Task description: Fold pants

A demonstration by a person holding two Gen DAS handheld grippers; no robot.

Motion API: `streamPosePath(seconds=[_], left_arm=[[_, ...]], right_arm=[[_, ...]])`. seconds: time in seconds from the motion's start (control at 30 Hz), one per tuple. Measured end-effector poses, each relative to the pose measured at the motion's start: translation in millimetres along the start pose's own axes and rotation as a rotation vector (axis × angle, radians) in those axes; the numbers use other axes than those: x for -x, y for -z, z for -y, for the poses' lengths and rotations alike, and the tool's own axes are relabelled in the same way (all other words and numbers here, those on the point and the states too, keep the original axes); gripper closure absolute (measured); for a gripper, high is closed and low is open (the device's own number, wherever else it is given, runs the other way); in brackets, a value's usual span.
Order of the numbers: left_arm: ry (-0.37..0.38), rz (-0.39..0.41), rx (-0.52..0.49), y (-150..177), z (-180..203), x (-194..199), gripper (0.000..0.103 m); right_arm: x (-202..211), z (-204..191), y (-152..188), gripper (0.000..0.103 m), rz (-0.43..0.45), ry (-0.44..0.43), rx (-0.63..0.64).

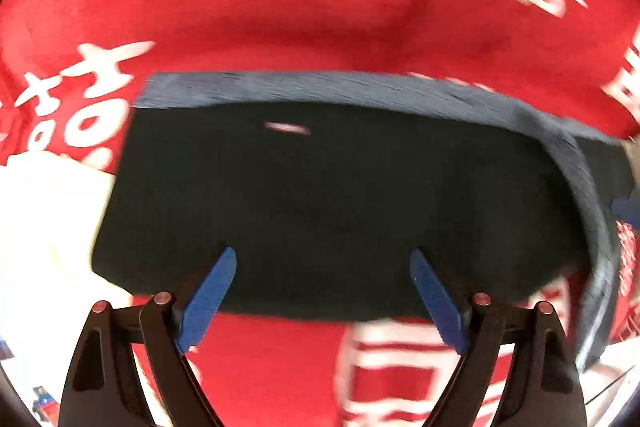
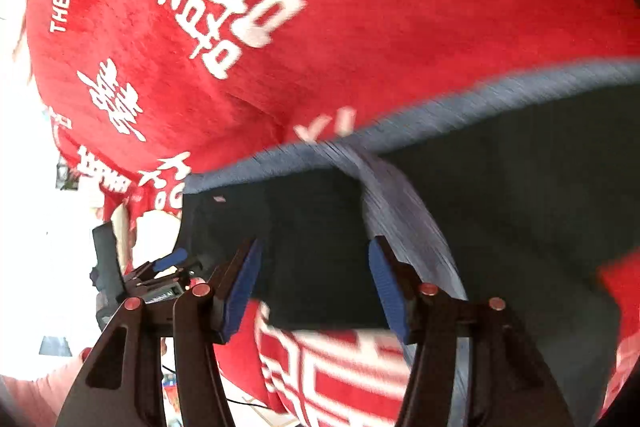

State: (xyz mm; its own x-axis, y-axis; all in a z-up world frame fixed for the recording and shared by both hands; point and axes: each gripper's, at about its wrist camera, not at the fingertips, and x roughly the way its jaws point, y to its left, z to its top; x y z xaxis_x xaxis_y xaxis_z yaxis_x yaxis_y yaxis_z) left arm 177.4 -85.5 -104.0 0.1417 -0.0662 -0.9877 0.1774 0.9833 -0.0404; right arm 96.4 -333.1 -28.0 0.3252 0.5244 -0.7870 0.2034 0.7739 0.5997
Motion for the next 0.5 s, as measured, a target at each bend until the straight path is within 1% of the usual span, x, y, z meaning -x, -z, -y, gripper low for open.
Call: streamPosePath(seconds=[0.1, 0.13, 0.17, 0.2, 0.23, 0.3, 0.43, 0.5], left_arm=[[0.070, -0.014, -0.066, 19, 42, 5, 0.013], [0.097, -0.018, -0.100, 28, 62, 6, 0.013], [0.120, -0.024, -0.119, 31, 68, 11, 0.013], [0.158, -0.034, -0.148, 40, 86, 11, 0.013], [0.178, -0.037, -0.168, 47, 98, 11, 0.013], [0.213, -0.041, -0.208, 61, 123, 10, 0.013], [0.294, -0.050, -0.240, 90, 159, 16, 0.013], [0.302, -0.056, -0.280, 102, 172, 20, 0.013]], right_arm=[[36, 20, 53, 0.042, 0.041, 0.073, -0.057], [46, 30, 71, 0.042, 0.053, 0.096, -0.081], [56, 39, 86, 0.042, 0.063, 0.116, -0.107], [67, 49, 109, 0.042, 0.074, 0.144, -0.149], [75, 60, 123, 0.042, 0.080, 0.160, -0.181], [94, 81, 168, 0.042, 0.109, 0.199, -0.266], [107, 120, 236, 0.042, 0.140, 0.265, -0.405], [110, 133, 259, 0.042, 0.154, 0.276, -0.450]])
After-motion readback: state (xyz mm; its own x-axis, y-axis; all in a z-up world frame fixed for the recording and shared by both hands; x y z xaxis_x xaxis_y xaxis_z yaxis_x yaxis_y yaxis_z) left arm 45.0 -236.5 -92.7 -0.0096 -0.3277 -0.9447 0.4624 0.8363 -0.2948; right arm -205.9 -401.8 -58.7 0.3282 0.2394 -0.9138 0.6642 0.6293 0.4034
